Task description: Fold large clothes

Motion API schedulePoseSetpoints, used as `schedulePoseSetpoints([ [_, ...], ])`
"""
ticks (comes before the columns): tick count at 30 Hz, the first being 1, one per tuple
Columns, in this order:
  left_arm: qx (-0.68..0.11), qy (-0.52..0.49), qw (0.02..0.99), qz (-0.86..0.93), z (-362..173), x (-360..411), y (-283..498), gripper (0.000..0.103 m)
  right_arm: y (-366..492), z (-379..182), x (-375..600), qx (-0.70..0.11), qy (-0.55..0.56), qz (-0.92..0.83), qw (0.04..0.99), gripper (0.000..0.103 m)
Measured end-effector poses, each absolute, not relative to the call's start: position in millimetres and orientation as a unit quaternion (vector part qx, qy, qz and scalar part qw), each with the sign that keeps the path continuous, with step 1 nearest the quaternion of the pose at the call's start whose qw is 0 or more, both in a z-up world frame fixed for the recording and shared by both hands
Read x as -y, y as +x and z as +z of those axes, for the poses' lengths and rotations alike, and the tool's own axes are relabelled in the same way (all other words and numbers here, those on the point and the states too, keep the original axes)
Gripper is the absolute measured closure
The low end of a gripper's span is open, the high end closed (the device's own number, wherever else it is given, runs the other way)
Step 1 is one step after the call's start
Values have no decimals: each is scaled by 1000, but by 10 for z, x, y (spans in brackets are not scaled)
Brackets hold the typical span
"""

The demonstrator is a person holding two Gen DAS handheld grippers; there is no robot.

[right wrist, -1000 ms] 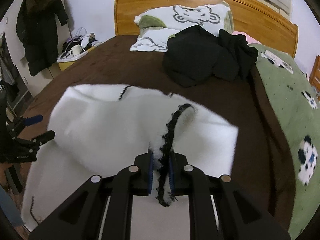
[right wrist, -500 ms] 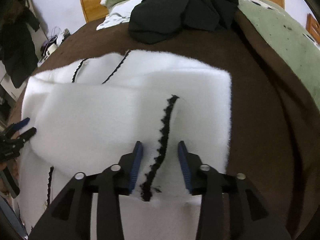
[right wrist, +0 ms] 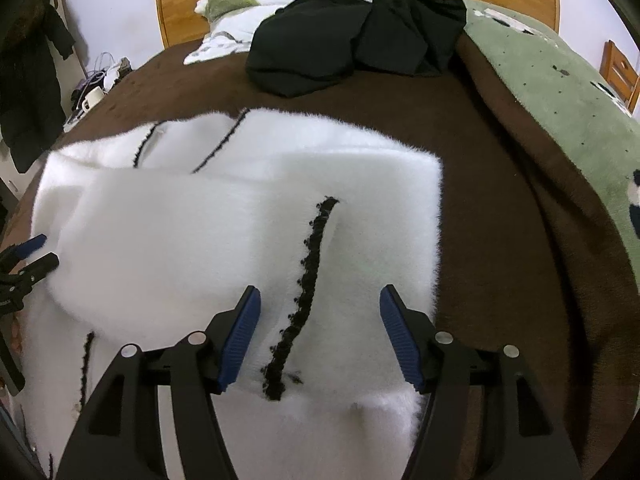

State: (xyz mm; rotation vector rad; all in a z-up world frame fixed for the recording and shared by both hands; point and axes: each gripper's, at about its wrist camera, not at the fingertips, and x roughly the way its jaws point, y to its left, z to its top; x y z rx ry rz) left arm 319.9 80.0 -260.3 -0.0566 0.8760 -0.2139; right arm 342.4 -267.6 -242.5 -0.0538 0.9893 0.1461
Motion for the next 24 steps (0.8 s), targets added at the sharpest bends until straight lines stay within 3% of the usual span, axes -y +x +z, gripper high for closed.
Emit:
schedulePoseSetpoints([
  [3,-407,-30,907,-103,-2436,-857,3061,7,3284,-2206,2693,-454,-24,73,887,31],
  [12,-380,-33,921,-84,-1922,-1183,2361,7,2648,-1612,2687,-422,1,90,902,29],
  [15,-383,-39,920,-77,-1843,-1248,2069,7,2397,-1526,2689,-419,7,89,904,23],
  [24,-420,-50,903,-76,-1943,-1350,1195,7,1443,-1594,2782,-438,39,86,894,23],
])
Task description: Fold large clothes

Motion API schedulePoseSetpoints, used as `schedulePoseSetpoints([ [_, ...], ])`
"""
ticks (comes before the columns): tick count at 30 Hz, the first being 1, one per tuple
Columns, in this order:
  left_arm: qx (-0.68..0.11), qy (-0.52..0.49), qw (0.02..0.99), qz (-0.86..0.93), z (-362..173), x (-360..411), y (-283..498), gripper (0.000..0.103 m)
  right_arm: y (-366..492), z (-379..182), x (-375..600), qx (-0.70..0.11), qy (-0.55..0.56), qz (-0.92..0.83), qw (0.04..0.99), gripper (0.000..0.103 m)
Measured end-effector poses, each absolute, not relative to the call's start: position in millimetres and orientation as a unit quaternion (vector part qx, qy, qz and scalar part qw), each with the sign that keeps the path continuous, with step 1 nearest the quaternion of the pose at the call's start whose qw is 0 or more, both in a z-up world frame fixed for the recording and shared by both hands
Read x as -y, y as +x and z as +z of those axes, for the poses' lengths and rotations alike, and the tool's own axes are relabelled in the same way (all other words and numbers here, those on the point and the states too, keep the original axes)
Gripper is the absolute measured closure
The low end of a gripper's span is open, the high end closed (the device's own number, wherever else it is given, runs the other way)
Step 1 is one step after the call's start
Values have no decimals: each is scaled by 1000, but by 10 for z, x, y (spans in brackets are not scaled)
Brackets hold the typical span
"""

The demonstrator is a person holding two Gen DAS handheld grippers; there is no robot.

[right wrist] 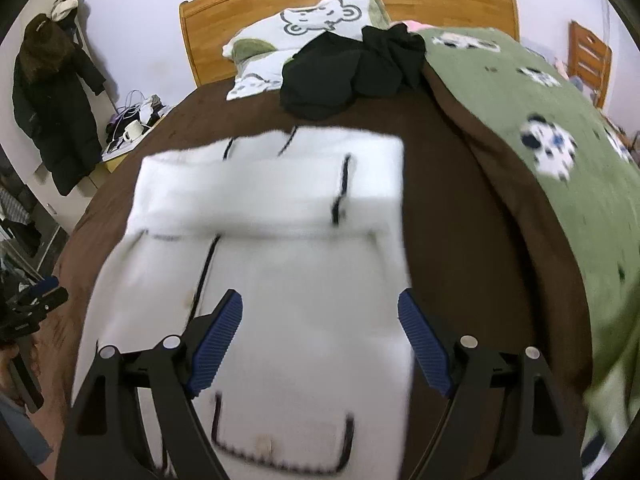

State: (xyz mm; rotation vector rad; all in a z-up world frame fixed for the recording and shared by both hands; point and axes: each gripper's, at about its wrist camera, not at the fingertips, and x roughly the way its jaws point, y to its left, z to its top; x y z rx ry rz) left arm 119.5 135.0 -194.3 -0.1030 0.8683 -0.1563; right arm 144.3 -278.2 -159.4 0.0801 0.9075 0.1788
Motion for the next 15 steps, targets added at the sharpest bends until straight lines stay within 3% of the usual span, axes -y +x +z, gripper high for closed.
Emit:
schedulePoseSetpoints([
  [11,-465,-131,874,-55,-2322,-1471,484,7,650,-2057,3052,-510,64,70,855,22],
  [15,-477,-182,858,-54,-2509,-1495,296,12,453,-2320,3128,-537,84,63,837,22],
])
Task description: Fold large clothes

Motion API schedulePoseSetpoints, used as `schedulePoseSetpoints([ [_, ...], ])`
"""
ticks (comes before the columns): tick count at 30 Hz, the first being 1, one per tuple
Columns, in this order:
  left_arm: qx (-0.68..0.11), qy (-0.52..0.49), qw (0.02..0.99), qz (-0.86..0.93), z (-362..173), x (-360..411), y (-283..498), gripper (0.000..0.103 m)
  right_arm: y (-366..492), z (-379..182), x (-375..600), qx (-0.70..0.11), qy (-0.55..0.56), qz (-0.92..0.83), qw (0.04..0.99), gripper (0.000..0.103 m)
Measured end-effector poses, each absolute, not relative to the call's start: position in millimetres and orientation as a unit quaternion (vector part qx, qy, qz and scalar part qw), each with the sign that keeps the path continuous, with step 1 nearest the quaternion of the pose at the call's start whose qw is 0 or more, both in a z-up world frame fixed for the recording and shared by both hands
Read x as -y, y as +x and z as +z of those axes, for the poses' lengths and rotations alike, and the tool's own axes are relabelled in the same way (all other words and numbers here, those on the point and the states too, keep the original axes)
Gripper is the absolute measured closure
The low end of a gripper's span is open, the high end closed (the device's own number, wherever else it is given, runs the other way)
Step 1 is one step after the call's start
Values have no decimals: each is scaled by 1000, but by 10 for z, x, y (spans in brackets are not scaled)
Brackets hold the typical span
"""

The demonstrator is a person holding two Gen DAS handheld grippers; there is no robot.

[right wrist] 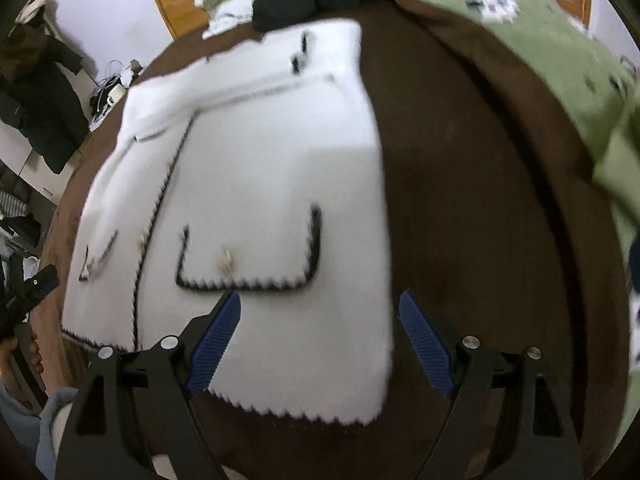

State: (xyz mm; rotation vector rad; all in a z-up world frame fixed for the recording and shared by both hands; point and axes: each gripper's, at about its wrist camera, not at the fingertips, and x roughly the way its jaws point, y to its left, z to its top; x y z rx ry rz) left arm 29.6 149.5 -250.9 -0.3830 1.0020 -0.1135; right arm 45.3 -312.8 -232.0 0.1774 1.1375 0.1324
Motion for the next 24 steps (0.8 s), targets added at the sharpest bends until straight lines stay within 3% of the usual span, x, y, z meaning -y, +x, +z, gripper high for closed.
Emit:
schedulePoseSetpoints([
  [10,-504,-212,836,-50,-2802,-1437,12,15,274,-2740,3275,-568,133,56,810,22],
  [20,-511,-219,831,-17,-2958,-1540,-49,15,249,-2739,3312,-563,144,64,811,20],
  [24,-504,-265,820,-49,-2946,-1557,-16,17,250,-2710,3291,-566,145,71,808,29],
])
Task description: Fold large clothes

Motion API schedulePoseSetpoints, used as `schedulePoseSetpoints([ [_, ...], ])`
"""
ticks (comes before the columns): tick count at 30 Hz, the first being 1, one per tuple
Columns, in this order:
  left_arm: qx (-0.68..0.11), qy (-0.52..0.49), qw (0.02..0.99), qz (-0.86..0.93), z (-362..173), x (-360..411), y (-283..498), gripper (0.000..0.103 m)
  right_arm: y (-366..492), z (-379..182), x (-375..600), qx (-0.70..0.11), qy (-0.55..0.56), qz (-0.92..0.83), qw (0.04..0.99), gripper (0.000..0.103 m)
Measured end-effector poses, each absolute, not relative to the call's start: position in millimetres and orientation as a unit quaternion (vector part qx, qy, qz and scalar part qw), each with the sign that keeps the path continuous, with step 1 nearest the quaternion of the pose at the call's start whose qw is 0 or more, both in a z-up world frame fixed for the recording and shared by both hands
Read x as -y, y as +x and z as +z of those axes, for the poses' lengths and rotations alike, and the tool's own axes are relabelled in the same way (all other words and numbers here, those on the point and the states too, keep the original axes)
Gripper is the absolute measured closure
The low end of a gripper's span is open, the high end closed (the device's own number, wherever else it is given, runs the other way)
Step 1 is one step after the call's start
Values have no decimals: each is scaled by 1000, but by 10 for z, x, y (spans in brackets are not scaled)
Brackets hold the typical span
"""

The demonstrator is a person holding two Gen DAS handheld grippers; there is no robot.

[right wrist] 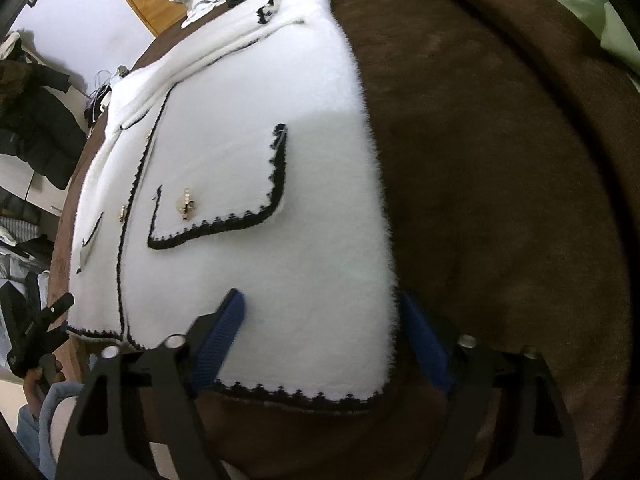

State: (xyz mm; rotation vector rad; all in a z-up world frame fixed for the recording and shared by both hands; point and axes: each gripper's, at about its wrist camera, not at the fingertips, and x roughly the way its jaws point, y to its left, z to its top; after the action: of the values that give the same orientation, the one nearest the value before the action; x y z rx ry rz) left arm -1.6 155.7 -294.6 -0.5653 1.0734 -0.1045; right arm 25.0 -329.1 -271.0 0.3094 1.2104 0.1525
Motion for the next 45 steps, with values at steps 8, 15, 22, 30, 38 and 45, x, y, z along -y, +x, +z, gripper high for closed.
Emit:
schedulePoseSetpoints([
  [8,-516,-281,803,-96,-2985,-1318,91,45,301,-2655,3217,-576,123,65,806,51],
  [15,-533,-241,803,-113,-2971,-1069,182,74,303,-2640,3276,-579,106,42,807,85],
  [22,-488,-234,831,-129,-2671,-1105,146,82,256,-2469,3308,-560,108,46,820,90],
  [30,-479,-191,843,-153,-2443,-1076,113,84,146,-2206,3341,-547,119,79,825,97],
  [38,-467,-170,852,-165,-2219,-1135,-47,85,45,-1950,3164,-526,112,103,837,97],
  [45,-437,-194,861,-171,-1776,-1275,-275,85,-119,-1575,3282,-501,142,100,848,97],
])
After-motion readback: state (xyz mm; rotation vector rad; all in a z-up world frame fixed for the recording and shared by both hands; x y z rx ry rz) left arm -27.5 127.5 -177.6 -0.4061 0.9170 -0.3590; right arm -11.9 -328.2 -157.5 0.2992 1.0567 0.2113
